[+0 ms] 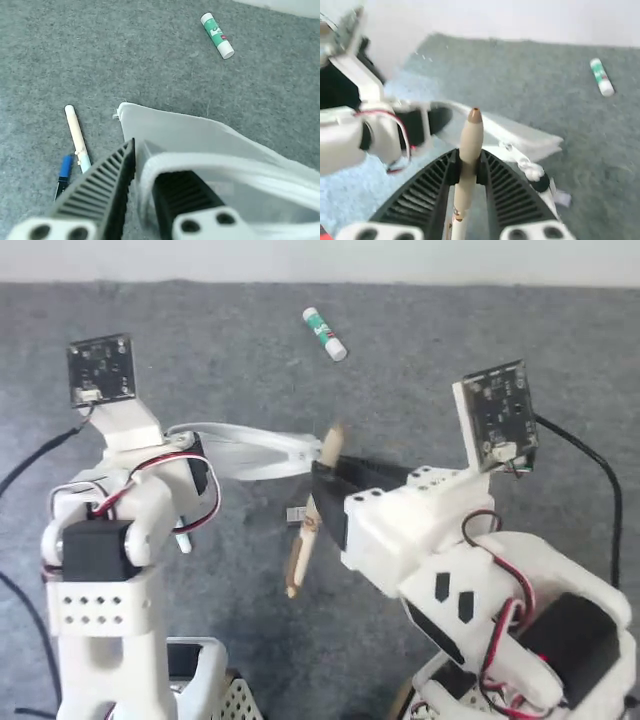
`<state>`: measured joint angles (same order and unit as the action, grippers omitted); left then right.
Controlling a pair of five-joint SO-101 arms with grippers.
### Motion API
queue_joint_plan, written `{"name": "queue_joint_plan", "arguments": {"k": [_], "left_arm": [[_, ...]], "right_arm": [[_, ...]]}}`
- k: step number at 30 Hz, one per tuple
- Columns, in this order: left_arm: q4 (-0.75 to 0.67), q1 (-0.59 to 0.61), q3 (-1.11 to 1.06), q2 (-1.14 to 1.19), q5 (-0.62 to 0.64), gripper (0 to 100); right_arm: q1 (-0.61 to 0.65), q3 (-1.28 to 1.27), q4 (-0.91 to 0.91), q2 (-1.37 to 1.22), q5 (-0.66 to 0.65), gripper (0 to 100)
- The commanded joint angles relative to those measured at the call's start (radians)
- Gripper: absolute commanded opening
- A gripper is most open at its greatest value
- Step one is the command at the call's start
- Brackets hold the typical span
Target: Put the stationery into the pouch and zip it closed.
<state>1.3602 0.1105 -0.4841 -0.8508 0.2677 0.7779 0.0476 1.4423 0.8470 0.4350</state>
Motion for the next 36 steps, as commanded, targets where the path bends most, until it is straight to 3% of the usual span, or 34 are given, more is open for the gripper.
{"name": "queue_joint_plan", "arguments": {"k": [1,10,18,28,36], "left_arm": [[-0.035,0.005,0.022,-0.002,0.012,1],[-0.034,0.008,0.022,-0.002,0.012,1],[-0.035,0.009,0.015,-0.003,0.011,1],[-0.035,0.009,0.012,-0.003,0.009,1],[-0.035,0.009,0.012,-0.003,0.009,1]], "right_arm": [[0.012,0.052,-0.101,0.016,0.014,0.7],[0.008,0.003,-0.329,0.01,0.005,0.7],[0.005,-0.161,-0.591,0.016,-0.098,0.7],[-0.105,-0.304,-0.803,0.007,-0.157,0.7],[-0.124,-0.413,-0.903,0.016,-0.158,0.7]]}}
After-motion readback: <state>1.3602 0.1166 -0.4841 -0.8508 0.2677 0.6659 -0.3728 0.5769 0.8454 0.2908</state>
